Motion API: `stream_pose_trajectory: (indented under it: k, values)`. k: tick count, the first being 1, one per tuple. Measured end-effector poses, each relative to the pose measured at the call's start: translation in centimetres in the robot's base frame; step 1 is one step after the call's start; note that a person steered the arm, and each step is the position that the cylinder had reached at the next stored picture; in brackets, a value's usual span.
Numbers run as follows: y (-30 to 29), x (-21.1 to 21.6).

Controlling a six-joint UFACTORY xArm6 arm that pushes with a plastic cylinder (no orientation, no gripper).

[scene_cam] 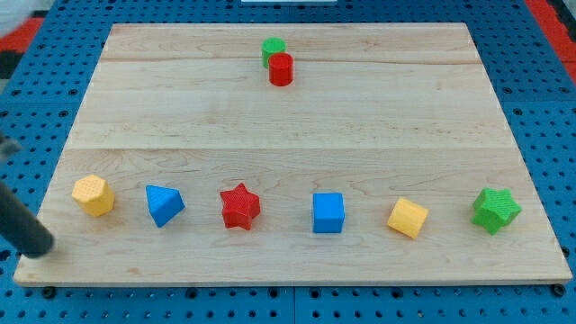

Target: Push the red circle towards the red star

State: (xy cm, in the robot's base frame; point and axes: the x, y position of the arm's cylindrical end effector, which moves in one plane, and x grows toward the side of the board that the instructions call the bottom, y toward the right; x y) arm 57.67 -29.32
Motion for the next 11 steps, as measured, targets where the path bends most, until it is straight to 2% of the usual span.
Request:
stream_pose_trajectory:
  k: [1,2,4,5,6,7,8,10,11]
  values:
    - [-1.1,-4.2]
    - [-1.0,-11.8]
    - [10.6,-27.0]
    - [16.7,-33.2]
    - [25.0,-36.3]
    - [30.4,-35.0]
    - [30.4,-30.2]
    - [22.9,-26.1]
    - [21.3,-22.1]
